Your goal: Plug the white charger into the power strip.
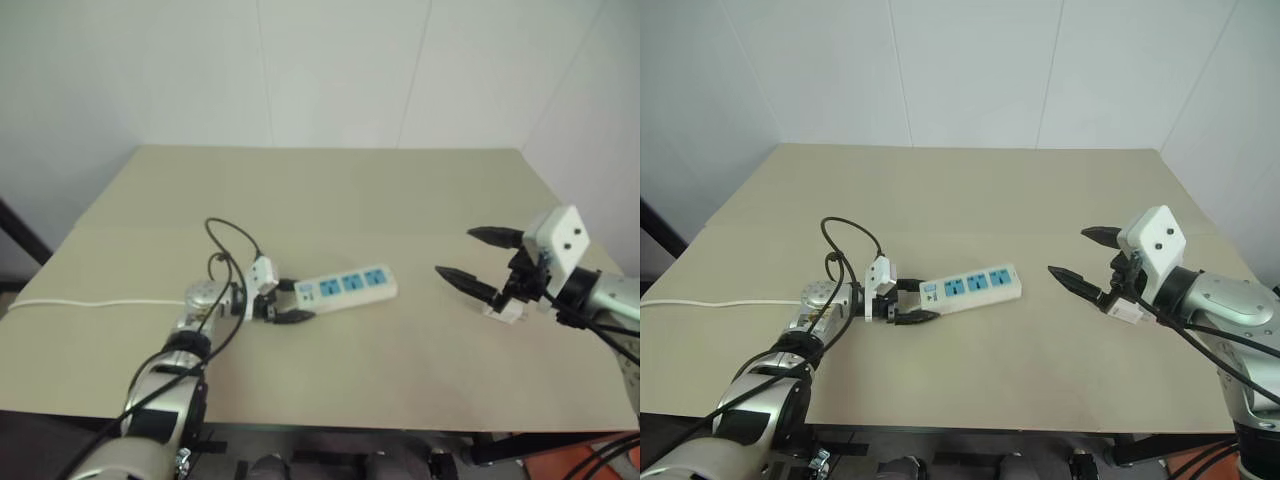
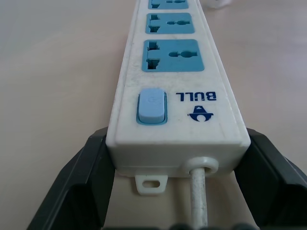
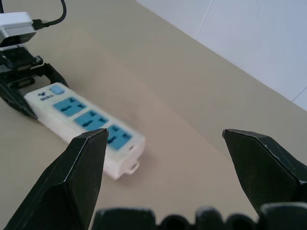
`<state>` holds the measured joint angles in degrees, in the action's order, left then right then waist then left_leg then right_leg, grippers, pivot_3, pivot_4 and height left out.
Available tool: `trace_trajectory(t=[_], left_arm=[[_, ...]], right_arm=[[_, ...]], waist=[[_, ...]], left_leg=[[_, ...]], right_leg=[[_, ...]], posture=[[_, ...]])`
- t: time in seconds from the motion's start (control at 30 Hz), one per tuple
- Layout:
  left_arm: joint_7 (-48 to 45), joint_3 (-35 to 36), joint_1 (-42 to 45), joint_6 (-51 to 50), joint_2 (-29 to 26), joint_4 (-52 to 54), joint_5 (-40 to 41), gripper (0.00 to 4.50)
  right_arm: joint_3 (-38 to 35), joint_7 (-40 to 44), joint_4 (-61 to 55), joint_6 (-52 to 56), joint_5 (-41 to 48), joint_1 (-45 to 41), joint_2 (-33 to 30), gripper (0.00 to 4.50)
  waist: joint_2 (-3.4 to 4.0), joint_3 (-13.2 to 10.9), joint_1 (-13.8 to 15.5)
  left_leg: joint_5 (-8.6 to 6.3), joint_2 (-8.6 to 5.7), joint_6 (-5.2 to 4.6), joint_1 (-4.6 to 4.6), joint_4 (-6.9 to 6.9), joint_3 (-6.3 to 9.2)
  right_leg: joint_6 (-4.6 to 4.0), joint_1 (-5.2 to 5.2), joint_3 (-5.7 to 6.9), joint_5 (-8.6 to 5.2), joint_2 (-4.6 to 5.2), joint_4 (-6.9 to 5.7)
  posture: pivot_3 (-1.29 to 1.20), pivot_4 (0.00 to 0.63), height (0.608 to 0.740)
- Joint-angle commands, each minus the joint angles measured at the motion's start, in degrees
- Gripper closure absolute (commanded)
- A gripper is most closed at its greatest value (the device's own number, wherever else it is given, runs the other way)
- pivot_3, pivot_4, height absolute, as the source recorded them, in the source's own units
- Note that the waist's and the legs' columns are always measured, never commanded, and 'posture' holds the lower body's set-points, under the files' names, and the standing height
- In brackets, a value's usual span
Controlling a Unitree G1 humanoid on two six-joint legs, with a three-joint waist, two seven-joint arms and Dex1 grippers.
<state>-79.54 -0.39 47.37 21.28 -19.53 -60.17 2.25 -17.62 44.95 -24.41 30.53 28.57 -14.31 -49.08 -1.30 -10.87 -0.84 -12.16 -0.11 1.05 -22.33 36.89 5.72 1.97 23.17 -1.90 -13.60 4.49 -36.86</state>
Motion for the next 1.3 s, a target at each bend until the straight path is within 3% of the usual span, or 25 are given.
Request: trace_trajectory(t=[0.03, 0.07, 0.77, 1.3], left_arm=[[-0.79, -2.49, -1.43, -0.46, 0.03, 2.38, -0.79, 0.22], [-0.79, -2.72, -1.68, -0.52, 0.26, 2.75, -0.52, 0.04], [-7.88, -1.71, 4.84, 2.52, 4.07, -4.68, 2.75, 0.04], [-8.84, -1.78, 4.53, 8.74, 2.66, -7.4, 1.54, 0.04]], right_arm=[[-2.59, -0.2, -2.38, 0.34, 1.53, 0.15, -0.73, 0.0], [-2.64, -0.26, -2.49, 0.35, 1.59, 0.25, -0.72, 0.0], [-6.91, -1.06, -6.79, 3.6, 4.03, 3.87, -2.6, 0.0], [-8.2, -2.39, -8.35, 4.85, 5.78, 4.81, -2.69, 0.0]], waist=[[0.0, 0.0, -0.01], [0.0, 0.0, -0.02], [0.0, 0.0, 0.05], [0.0, 0.01, -0.26]], left_leg=[[0.0, 0.0, 0.0, 0.02, 0.0, 0.0], [0.0, 0.0, 0.0, 0.03, 0.0, 0.0], [0.0, 0.0, 0.0, 0.0, 0.04, 0.0], [0.0, 0.0, -0.01, 0.02, 0.03, 0.0]], right_leg=[[0.02, -0.02, 0.0, -0.01, 0.0, 0.0], [0.05, -0.03, 0.0, -0.03, 0.0, 0.0], [0.2, -0.03, 0.0, -0.12, -0.01, 0.01], [0.21, -0.03, -0.01, -0.12, -0.02, 0.0]], posture=[[0.0, 0.15, 0.74], [0.0, 0.15, 0.74], [0.0, 0.15, 0.74], [0.0, 0.15, 0.74]])
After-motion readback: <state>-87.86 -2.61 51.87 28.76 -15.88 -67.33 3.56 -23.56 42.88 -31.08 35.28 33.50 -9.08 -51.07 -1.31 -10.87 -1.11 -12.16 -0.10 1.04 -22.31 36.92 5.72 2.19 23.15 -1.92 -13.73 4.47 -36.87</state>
